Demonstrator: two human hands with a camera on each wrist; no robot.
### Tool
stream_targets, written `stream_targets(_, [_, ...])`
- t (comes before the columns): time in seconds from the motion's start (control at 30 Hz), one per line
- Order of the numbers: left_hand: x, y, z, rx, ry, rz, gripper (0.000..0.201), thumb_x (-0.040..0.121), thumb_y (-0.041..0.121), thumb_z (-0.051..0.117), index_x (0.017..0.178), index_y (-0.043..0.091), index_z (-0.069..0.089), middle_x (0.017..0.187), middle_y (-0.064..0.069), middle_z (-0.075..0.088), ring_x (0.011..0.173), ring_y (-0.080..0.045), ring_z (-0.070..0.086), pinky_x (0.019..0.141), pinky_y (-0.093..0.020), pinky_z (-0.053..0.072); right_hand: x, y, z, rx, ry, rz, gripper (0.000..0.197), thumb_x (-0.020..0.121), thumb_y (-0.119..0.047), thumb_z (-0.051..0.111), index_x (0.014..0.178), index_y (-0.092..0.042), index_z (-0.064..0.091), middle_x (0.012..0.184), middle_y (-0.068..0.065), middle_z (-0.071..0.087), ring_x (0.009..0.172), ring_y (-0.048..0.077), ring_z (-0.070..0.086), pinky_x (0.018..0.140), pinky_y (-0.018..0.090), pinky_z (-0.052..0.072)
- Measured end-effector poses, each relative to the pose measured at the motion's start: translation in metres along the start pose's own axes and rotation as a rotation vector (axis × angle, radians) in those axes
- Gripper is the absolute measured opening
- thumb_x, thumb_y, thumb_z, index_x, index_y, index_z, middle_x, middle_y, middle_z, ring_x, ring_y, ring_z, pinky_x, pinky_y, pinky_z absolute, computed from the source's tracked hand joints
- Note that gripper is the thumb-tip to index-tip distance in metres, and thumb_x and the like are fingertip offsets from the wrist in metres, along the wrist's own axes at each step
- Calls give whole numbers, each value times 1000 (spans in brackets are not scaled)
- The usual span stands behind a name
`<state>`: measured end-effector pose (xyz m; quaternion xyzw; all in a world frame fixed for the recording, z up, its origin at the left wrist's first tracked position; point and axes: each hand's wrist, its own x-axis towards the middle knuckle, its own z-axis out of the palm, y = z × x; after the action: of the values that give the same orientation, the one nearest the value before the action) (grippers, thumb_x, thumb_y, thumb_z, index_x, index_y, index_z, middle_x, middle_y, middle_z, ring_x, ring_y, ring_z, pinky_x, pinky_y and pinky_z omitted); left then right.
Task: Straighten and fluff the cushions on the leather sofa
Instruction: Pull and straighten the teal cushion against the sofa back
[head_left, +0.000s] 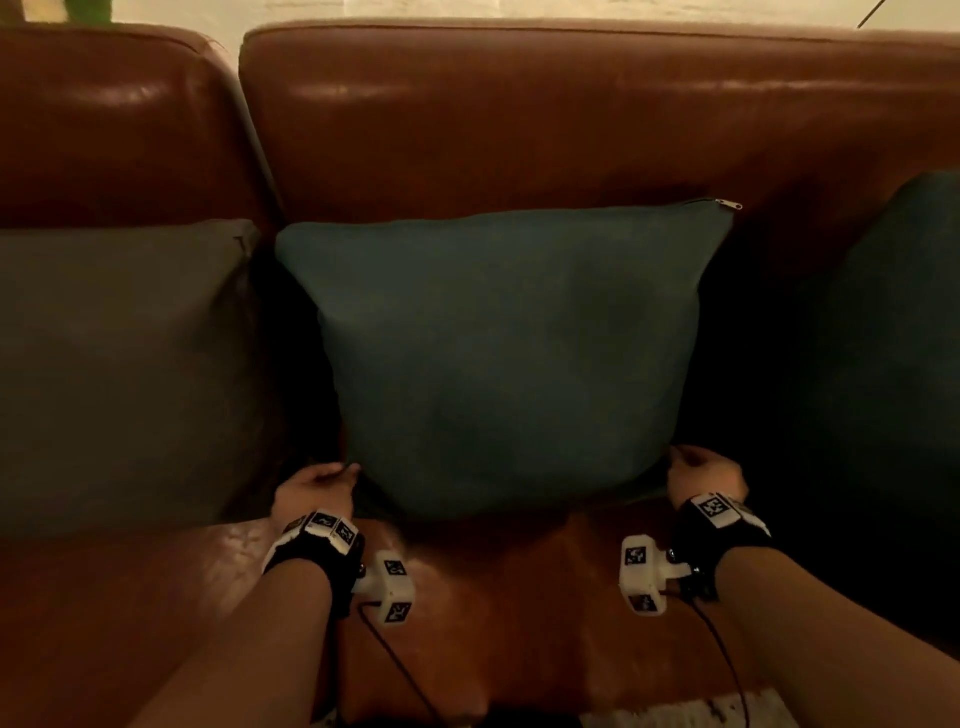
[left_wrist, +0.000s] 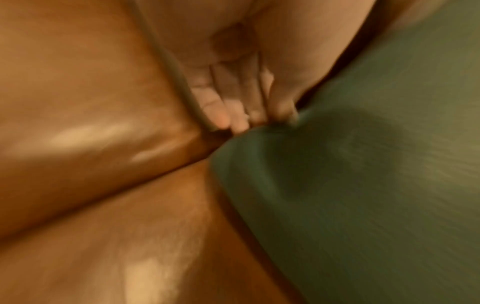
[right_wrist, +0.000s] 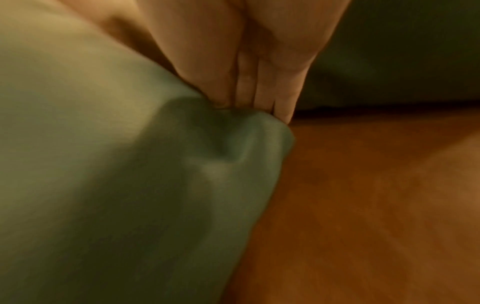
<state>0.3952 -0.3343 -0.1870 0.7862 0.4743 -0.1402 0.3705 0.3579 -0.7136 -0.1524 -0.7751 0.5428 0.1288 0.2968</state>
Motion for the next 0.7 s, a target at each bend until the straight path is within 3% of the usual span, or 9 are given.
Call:
stream_targets(0.1, [-24,10,-12,120,54,329,27,95,21,50,115,10,65,115,-21,64,109,-41,58,94,-41,45,-27,-6,-12,60,75,-235,37,99,-25,49,136,-21,55,129,14,60,113,32,58,92,34,46])
stream_targets(0.2, [-75,25,-27,165,174,928,32,90,22,45,116,9,60,122,-16,59,117,-38,52,102,-42,38,-70,-20,-21,166,228,-828,40,94,-19,52,133,-12,55,135,12,54,127,27,49,111,30,33])
stream_targets(0.27, [-110,52,-22,284,189,1230,43,91,29,45,132,18,51,144,-10,47,138,-36,37,114,-46,27,-98,-36,-3,0,202,-1201,47,90,-22,53,136,-12,53,145,11,47,139,26,38,118,39,24])
stream_targets(0.37, [-121,115,6,437,93,1408,58,94,37,40,150,30,28,161,1,19,151,-30,9,122,-49,8,-105,-79,35,-367,172,-1539,58,90,-36,53,144,-18,44,158,8,28,148,27,20,120,52,13])
stream_targets(0.47, [-83,145,22,688,105,1457,62,95,43,37,153,34,19,163,4,12,151,-26,5,123,-45,5,-64,-111,36,-617,234,-1583,62,94,-51,42,150,-27,33,161,4,19,150,23,14,121,48,12])
stream_targets(0.6, [-53,136,5,780,179,1362,64,94,49,35,154,36,15,163,6,10,151,-26,7,121,-54,6,-21,-103,0,-674,291,-1328,69,94,-57,33,155,-33,12,163,-6,9,151,19,6,121,49,8])
stream_targets(0.7, [-57,131,-10,785,202,1266,64,95,49,29,154,36,9,164,7,6,151,-27,2,118,-61,9,-15,-95,-21,-699,291,-1214,65,96,-60,16,155,-35,3,164,-8,4,151,18,-4,120,54,4])
